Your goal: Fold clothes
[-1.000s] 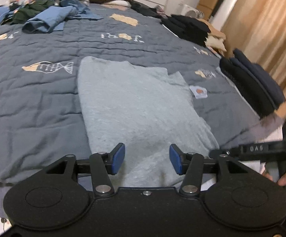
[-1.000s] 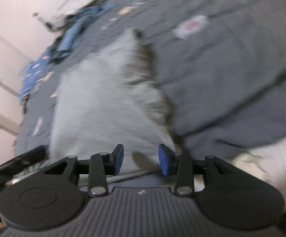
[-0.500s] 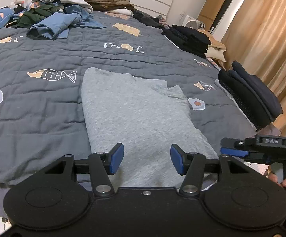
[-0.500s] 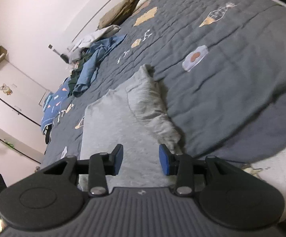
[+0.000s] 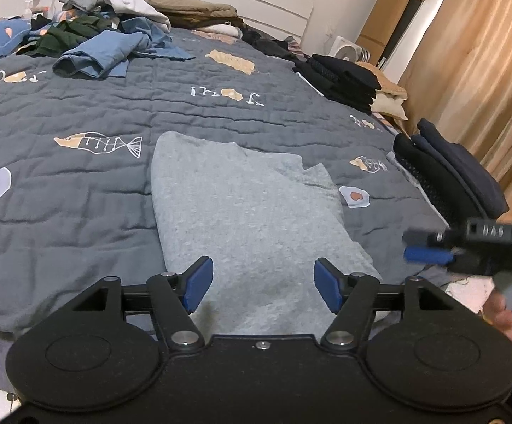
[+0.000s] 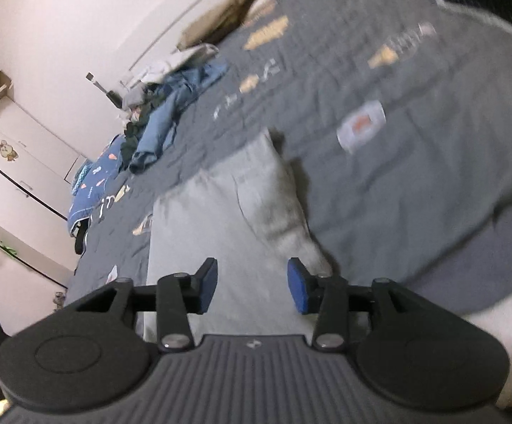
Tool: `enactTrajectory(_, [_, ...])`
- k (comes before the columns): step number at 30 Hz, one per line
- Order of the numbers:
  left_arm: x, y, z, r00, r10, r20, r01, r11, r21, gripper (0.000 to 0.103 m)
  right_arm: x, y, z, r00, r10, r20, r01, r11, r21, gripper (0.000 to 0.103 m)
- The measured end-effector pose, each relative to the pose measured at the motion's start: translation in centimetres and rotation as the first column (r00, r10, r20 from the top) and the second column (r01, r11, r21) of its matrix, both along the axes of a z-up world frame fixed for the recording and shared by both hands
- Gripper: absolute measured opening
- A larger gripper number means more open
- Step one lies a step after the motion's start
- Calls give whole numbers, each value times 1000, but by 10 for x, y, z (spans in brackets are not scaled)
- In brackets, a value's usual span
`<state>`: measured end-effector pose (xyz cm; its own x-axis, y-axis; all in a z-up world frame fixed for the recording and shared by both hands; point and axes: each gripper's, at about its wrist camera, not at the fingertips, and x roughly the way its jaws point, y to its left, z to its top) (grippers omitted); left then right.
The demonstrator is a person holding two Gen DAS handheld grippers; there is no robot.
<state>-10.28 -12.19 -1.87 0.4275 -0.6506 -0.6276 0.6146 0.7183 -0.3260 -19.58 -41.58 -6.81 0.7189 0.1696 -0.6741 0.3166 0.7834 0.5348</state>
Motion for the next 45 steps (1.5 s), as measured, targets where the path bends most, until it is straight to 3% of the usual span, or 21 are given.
enactTrajectory(5, [2, -4, -2, 1000, 20, 1, -20, 999, 30, 69, 11, 9, 7, 999, 38, 1, -38, 995, -90, 51])
enactTrajectory(7, [3, -5, -3, 1000, 30, 6, -30, 999, 38, 80, 16, 12, 10, 999, 54, 0, -53, 991, -126, 51])
enactTrajectory(16, [2, -11, 0, 997, 55, 51, -60, 994, 97, 101, 23, 25, 18, 996, 86, -16, -87, 961, -264, 53])
enactTrajectory(21, [2, -10, 2, 996, 67, 60, -74, 988, 132, 103, 21, 33, 21, 995, 93, -29, -98, 949, -301, 56])
enactTrajectory(27, [4, -9, -3, 999, 54, -7, -52, 987, 154, 103, 18, 48, 24, 994, 88, -68, -106, 929, -354, 56])
enactTrajectory(45, [-12, -6, 8, 994, 68, 82, -82, 979, 188, 103, 13, 57, 37, 990, 111, -83, -130, 956, -265, 56])
